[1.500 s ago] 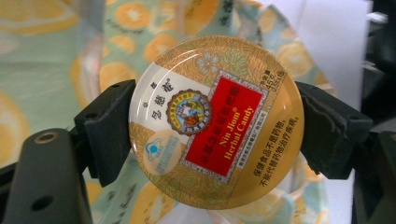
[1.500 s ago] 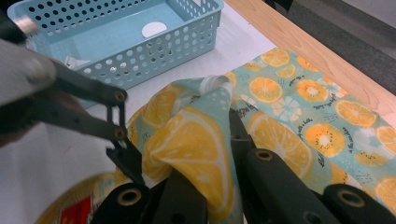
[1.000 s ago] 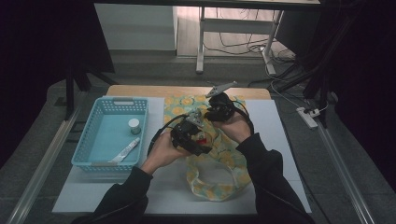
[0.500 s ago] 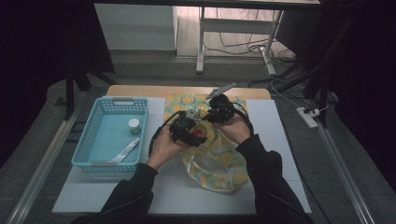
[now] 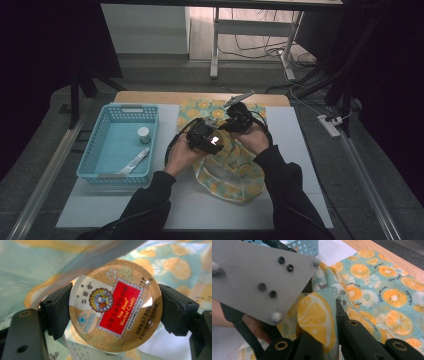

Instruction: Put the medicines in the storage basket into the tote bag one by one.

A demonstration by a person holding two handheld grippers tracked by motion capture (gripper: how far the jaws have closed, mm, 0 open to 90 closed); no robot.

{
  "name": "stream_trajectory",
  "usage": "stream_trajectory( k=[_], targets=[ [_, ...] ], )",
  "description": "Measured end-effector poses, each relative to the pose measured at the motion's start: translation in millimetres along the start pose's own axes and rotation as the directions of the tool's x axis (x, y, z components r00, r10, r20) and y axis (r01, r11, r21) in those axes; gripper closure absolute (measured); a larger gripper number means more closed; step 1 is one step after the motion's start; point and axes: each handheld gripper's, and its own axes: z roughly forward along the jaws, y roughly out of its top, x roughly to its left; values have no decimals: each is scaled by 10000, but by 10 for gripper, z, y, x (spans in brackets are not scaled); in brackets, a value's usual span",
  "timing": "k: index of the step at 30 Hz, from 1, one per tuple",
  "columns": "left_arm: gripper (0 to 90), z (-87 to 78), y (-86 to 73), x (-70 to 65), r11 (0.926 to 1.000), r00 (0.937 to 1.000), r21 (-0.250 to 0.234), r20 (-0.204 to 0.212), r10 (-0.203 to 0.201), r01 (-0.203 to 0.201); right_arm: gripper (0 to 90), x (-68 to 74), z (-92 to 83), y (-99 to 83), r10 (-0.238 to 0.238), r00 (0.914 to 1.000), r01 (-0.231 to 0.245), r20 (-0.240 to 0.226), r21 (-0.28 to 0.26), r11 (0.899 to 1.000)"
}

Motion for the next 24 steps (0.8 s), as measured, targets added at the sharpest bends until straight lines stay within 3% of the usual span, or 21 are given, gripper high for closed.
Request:
stream_trajectory(
  k=[11, 24],
  targets=[
    [199, 238, 16, 63, 9996, 9994, 244, -315, -123, 130, 890, -142, 12, -104, 443, 9989, -445, 132, 99, 9990],
    [194, 442, 22, 80, 9981, 9982, 72, -20, -604, 604, 890, -228, 41, -166, 803, 9965, -806, 243, 124, 9967]
  ],
)
